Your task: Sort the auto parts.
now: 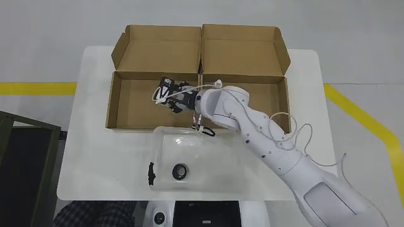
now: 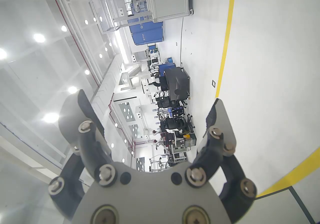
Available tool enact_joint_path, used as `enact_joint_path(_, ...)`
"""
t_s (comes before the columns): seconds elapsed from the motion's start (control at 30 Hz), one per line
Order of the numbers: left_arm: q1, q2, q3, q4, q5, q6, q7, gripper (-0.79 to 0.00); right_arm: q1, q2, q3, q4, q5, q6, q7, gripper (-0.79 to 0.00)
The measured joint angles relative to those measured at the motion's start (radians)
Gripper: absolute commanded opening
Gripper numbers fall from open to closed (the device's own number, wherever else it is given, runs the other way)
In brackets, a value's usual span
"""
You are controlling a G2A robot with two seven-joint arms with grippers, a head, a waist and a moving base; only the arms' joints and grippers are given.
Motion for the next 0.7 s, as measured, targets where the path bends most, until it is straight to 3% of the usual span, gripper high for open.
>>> enact_joint_path(0.4, 0.000, 0.000, 0.000, 0.000, 0.000, 0.000, 0.000, 0.000, -0.267, 0.079, 0.118, -0.365, -0.042, -0.195, 0.080, -0.283)
enact_joint_path(0.47, 0.000, 0.000, 0.000, 0.000, 0.000, 0.000, 0.000, 0.000, -0.303, 0.089, 0.127, -0.396, -0.059, -0.214, 0.078, -0.314)
enact_joint_path(0.7, 0.000, 0.000, 0.000, 0.000, 0.000, 0.000, 0.000, 0.000, -0.413, 0.119, 0.161, -0.462, -0.087, -0.284, 0.079, -0.308)
